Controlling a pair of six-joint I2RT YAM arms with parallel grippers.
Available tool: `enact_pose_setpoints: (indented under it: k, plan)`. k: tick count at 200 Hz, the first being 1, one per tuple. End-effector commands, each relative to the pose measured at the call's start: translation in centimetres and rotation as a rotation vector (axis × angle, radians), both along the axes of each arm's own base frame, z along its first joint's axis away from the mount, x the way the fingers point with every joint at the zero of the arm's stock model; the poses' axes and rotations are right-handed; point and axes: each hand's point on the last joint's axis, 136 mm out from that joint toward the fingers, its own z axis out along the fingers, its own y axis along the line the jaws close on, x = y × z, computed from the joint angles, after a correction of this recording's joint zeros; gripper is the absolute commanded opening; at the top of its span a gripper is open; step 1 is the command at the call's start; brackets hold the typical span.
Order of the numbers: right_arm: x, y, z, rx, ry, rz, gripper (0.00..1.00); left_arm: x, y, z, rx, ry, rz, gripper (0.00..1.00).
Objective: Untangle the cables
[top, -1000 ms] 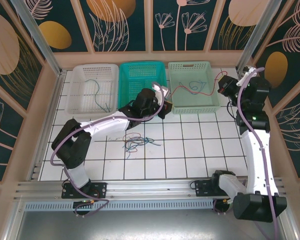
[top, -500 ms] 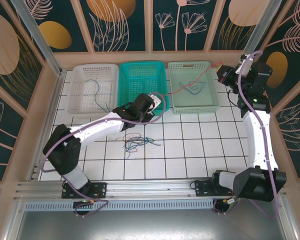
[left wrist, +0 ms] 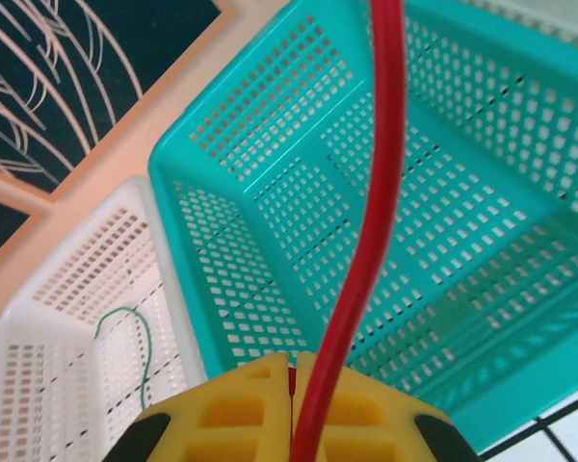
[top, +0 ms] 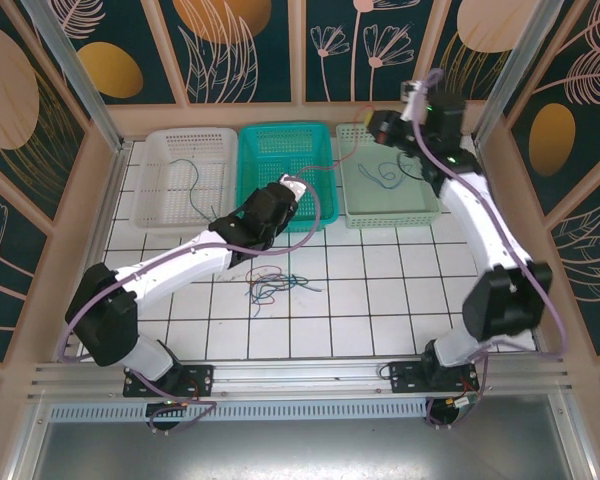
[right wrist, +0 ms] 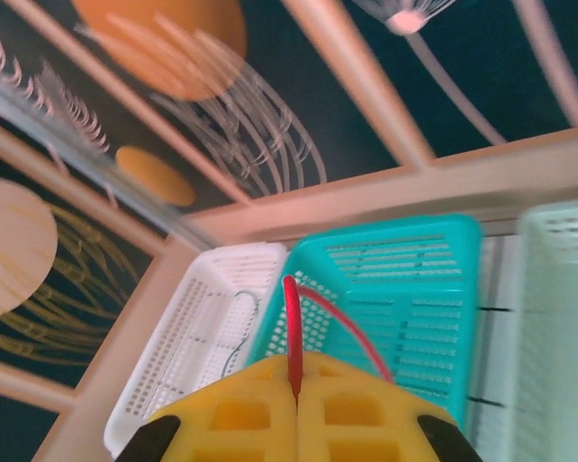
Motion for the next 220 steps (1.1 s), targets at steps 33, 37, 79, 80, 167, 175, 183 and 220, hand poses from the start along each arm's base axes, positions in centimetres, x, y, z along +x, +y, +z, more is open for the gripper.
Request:
enact_pose_setpoints:
  k: [33, 37, 79, 80, 167, 175, 183, 220]
  plan:
    - [8.5, 6.2, -4.2, -0.005, 0.054, 0.116, 0.00, 1.5, 3.5, -4.7, 0.087, 0.097, 0.168, 0.01]
    - [9.1, 6.5, -4.7, -0.005, 0.067, 0.120, 0.00, 1.6, 3.7, -4.9, 0.085, 0.103, 0.176, 0.01]
    - [13.5, 8.6, -9.8, -0.005, 0.184, 0.141, 0.00, 2.5, 5.0, -8.0, 0.118, 0.177, 0.240, 0.05]
    - [13.6, 8.7, -9.9, -0.005, 0.187, 0.141, 0.00, 2.5, 5.0, -8.1, 0.119, 0.180, 0.240, 0.05]
    - [12.8, 13.8, -16.5, -0.019, 0.314, 0.203, 0.00, 3.1, 6.8, -8.7, 0.155, 0.165, 0.327, 0.64]
    - [12.8, 13.8, -16.9, -0.023, 0.321, 0.199, 0.00, 3.2, 6.8, -8.2, 0.148, 0.160, 0.332, 0.80]
    - [12.8, 13.7, -17.3, -0.031, 0.332, 0.186, 0.00, 3.2, 6.7, -7.6, 0.136, 0.153, 0.331, 0.90]
    - [13.1, 13.3, -17.3, -0.043, 0.340, 0.156, 0.00, 3.4, 7.3, -4.4, 0.114, 0.092, 0.356, 0.98]
